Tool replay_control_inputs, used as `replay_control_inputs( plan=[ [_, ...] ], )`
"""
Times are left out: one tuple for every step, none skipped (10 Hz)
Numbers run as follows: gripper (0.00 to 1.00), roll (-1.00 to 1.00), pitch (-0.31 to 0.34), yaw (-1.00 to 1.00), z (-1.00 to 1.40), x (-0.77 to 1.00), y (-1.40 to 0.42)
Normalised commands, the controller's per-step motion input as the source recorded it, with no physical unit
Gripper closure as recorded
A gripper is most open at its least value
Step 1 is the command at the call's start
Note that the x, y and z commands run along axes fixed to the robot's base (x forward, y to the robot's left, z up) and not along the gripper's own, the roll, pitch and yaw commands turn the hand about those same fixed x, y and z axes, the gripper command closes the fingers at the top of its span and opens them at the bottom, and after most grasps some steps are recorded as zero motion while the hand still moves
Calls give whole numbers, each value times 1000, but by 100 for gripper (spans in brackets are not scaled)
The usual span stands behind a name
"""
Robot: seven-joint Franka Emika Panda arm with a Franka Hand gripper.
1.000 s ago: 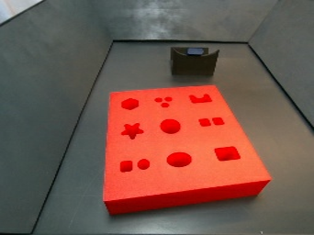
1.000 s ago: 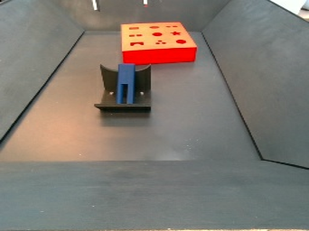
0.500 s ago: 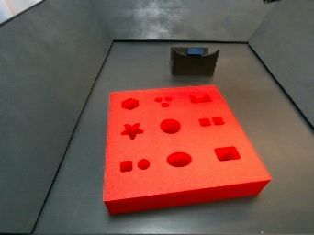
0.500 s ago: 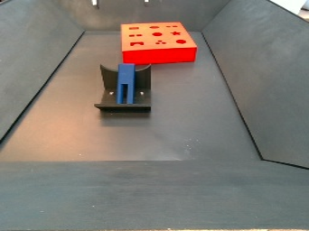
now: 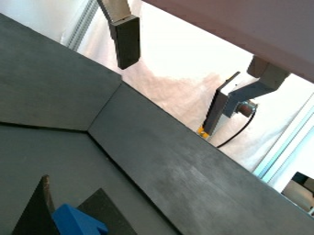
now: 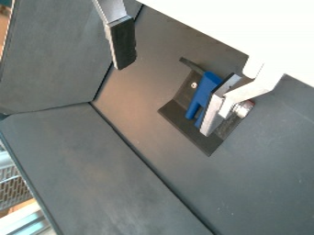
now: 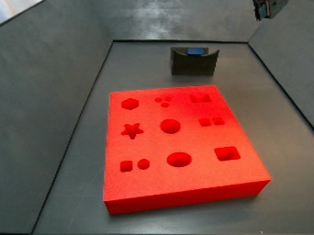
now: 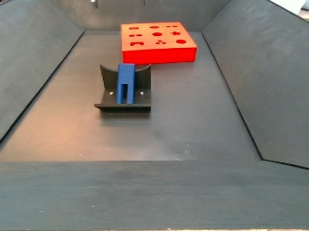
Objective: Pick up the square-circle object. Move up. Rotate the square-circle object. Place the square-circle object on the fixture. Regrasp the square-circle object. Move to above the board. Insert the square-circle object.
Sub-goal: Regrasp the square-circle object.
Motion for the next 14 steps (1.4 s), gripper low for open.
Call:
replay_control_inputs(
  plan=[
    [0,216,125,192,-1000,28,76],
    [0,201,102,199,-1000,34,75],
    [0,189,74,200,-1000,43,70],
    [0,149,21,191,-1000,58,61],
    [0,116,-28,173,-1000,68,60],
    [0,100,-67,152,-1000,79,56],
    [0,90,-87,133,-1000,84,53],
    [0,83,-122,80,-1000,94,47],
    [0,83,-131,49,-1000,104,43],
    [0,84,-120,16,-997,110,36],
    [0,81,-113,-2,-889,104,27],
    [0,83,-91,-32,-675,89,15],
    [0,80,-63,-46,-469,78,8],
    [0,75,-44,-53,-321,72,10]
  ],
)
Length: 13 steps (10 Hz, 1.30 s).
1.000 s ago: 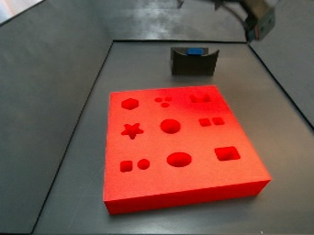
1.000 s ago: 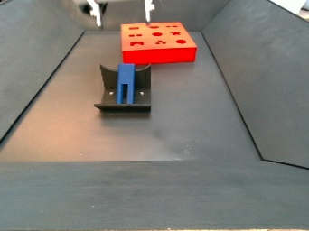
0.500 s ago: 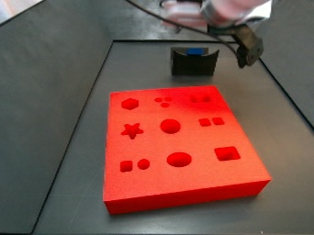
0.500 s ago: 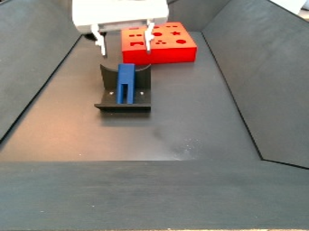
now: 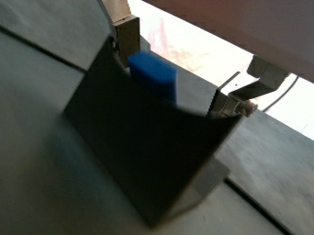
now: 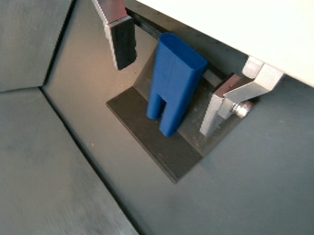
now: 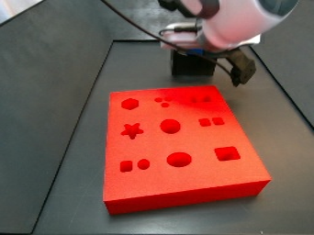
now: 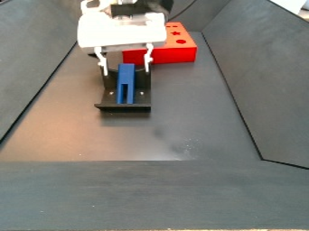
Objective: Pick up the square-circle object. Move up. Rotate the square-circle object. Place the square-circle object on the fixture. Regrasp the square-circle object. Move to above the board. Insert the square-circle object.
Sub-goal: Regrasp the square-circle object, then move to above the board.
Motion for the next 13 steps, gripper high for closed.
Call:
replay_control_inputs(
  plan=[
    [0,57,-13,-42,-201,45,1],
    [0,51,-11,-39,-171,9,-11],
    [0,50,-11,-32,-169,10,-8],
    [0,50,-11,-28,-168,10,-8],
    [0,50,-11,-26,-168,10,-8],
    [0,50,-11,-23,-168,10,-8],
    [100,0,0,0,-333,0,0],
    [100,-209,-13,-188,1000,163,-34],
    [100,-206,-5,-191,1000,160,-33],
    [100,-186,38,-172,1000,145,-26],
    [100,-159,81,-127,1000,136,-26],
    [100,-136,112,-90,1000,132,-25],
    [100,-122,133,-68,1000,128,-24]
  ],
)
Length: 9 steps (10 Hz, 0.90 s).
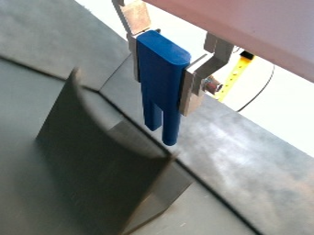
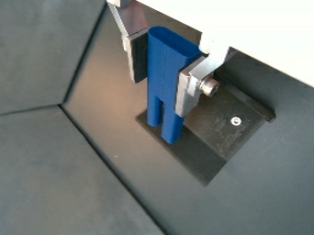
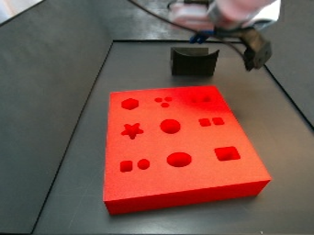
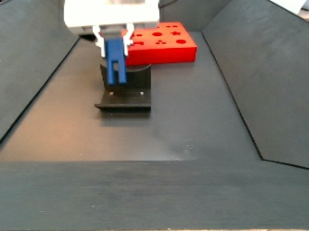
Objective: Pick up the square-circle object. Move up. Rotate the square-circle object. Place the square-circle object on the fixture. Regrasp the square-circle object. Move to above the board. Insert the square-circle object.
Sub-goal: Move to above the board.
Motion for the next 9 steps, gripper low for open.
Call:
replay_control_inputs(
  plan=[
    [100,-89,159,-23,1000,122,-24],
    [100,-75,167,8,1000,120,-25],
    [100,-59,186,49,1000,116,-25],
    [100,-49,186,73,1000,117,-26],
    [100,-43,187,96,1000,117,-27],
    [100,-38,178,117,1000,116,-28],
    [100,-32,156,137,1000,113,-30],
    [100,-34,142,143,1000,113,-31],
    [100,-36,119,148,1000,110,-31]
  ],
)
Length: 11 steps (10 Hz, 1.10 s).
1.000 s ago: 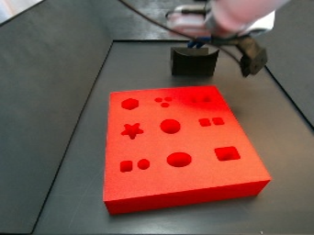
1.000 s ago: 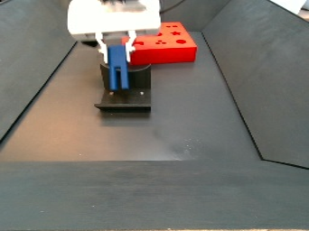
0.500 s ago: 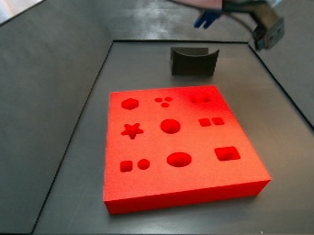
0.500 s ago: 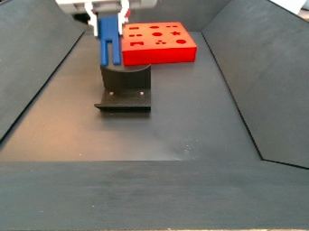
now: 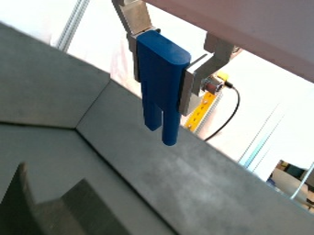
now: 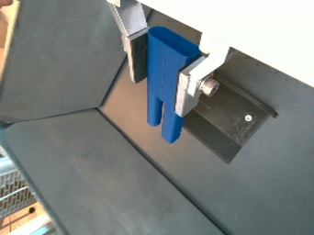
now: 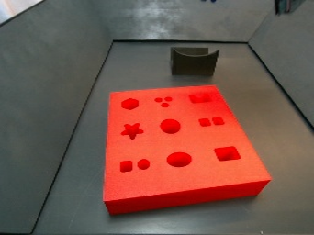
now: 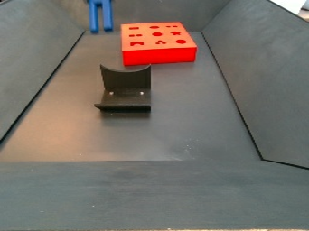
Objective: Pick up the square-circle object. Move up. Rotate the square-circle object. Place the square-circle object on the fixture. Regrasp the square-circle object. Move to above the board. Insert the square-circle object.
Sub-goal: Move to above the board.
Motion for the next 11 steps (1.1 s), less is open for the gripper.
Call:
replay_control_inputs(
  plan=[
    [100,-38,99,146,1000,105,-32],
    [100,-43,74,137,1000,101,-33],
    [100,-44,69,132,1000,99,-33],
    [100,-46,57,107,1000,94,-33],
    [100,-47,55,98,1000,90,-33],
    [100,-49,58,83,1000,84,-33],
    [100,-50,66,71,843,64,-31],
    [100,-52,71,66,680,50,-28],
    [100,-51,78,64,571,41,-25],
    [100,-50,91,61,351,37,-20],
    [100,-50,97,61,189,34,-22]
  ],
)
